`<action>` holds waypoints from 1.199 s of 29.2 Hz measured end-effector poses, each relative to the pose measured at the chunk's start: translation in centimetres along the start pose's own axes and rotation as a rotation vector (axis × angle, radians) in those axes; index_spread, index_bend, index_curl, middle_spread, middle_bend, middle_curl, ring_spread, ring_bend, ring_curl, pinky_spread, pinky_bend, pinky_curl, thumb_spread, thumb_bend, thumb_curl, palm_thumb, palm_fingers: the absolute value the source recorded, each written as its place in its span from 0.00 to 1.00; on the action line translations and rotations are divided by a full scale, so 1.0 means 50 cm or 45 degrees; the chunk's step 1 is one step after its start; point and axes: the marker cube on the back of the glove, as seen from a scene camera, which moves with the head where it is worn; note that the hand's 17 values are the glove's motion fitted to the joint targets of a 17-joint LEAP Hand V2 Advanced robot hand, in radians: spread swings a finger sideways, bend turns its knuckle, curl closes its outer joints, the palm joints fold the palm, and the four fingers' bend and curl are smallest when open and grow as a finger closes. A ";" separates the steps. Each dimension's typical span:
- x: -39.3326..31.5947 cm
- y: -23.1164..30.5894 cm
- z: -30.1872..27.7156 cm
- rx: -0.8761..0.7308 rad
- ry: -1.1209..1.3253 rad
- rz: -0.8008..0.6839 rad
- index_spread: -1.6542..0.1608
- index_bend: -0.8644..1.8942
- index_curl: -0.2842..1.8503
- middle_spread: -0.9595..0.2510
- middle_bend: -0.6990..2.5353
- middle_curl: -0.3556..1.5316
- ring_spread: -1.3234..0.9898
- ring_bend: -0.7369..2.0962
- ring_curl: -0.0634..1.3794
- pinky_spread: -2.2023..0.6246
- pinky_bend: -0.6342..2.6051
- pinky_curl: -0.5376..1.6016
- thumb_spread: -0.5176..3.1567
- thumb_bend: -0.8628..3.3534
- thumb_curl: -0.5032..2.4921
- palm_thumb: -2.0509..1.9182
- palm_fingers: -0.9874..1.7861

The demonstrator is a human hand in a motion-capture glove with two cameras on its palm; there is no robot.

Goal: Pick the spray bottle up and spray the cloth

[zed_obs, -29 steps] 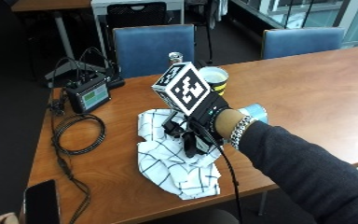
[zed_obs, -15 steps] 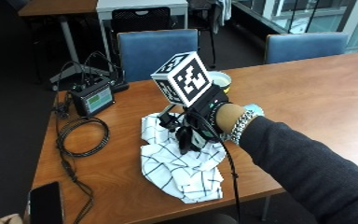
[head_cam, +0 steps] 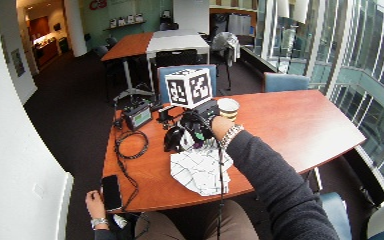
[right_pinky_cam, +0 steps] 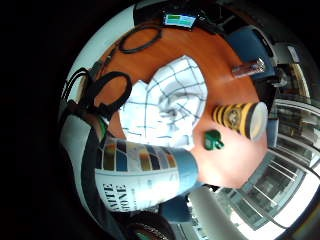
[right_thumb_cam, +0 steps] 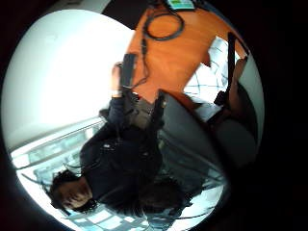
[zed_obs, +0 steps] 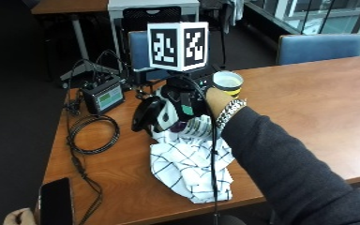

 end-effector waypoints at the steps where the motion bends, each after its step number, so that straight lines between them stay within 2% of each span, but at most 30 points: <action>1: -0.011 -0.006 -0.003 0.035 -0.076 -0.034 0.74 0.39 0.41 0.57 0.36 0.44 0.48 0.42 0.34 0.68 0.32 0.42 0.23 0.20 0.43 0.76 0.83; 10: -0.074 -0.070 -0.002 0.326 -0.655 -0.250 0.74 0.39 0.41 0.58 0.36 0.44 0.47 0.42 0.34 0.68 0.32 0.42 0.23 0.20 0.43 0.76 0.83; 20: -0.122 -0.127 0.062 0.699 -1.013 -0.253 0.74 0.38 0.41 0.58 0.36 0.44 0.48 0.42 0.35 0.68 0.32 0.42 0.23 0.20 0.43 0.77 0.82; 28: -0.100 -0.160 0.145 0.748 -1.055 -0.186 0.74 0.38 0.41 0.58 0.36 0.44 0.48 0.42 0.35 0.68 0.32 0.42 0.23 0.20 0.43 0.77 0.82; 35: -0.094 -0.172 0.152 0.755 -1.015 -0.182 0.75 0.38 0.41 0.58 0.36 0.44 0.48 0.42 0.35 0.68 0.32 0.42 0.23 0.20 0.43 0.77 0.82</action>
